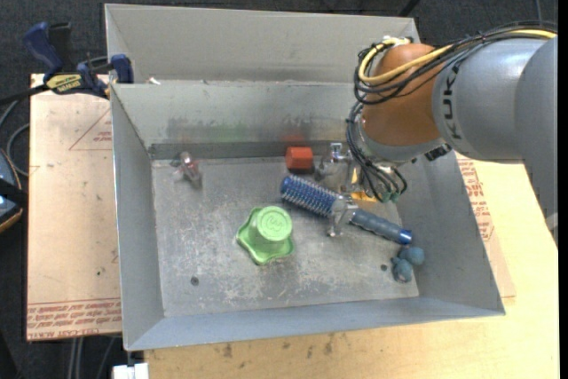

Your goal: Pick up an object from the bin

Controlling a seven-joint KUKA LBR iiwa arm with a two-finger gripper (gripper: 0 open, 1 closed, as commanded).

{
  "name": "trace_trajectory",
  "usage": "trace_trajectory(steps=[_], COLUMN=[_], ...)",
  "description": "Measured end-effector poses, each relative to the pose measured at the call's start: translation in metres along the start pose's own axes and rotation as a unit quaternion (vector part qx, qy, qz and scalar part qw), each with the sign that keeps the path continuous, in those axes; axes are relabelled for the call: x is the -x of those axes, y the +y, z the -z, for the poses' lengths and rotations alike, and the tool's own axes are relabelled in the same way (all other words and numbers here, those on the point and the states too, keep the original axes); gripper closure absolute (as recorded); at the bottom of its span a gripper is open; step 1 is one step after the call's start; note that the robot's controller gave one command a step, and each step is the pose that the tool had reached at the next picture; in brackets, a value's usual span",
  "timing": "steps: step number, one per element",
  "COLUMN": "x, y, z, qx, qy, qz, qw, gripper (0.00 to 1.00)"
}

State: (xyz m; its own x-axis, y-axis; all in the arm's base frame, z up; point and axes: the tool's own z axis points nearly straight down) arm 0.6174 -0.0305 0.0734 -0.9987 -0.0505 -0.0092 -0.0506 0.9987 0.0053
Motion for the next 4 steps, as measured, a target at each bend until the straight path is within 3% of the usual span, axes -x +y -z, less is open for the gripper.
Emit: trace_trajectory(steps=[1, 2, 3, 4], x=[-0.004, -0.007, -0.011, -0.009], y=[0.023, 0.026, 0.020, 0.021], z=[0.028, 0.042, 0.001, 0.004], qx=[-0.002, -0.002, -0.001, -0.002], qy=[0.0021, 0.0026, 0.0016, 0.0033], qz=[-0.029, -0.132, -0.150, -0.149], qw=[0.9996, 0.9913, 0.9886, 0.9889], gripper=[0.00, 0.00, 0.00, 0.00])
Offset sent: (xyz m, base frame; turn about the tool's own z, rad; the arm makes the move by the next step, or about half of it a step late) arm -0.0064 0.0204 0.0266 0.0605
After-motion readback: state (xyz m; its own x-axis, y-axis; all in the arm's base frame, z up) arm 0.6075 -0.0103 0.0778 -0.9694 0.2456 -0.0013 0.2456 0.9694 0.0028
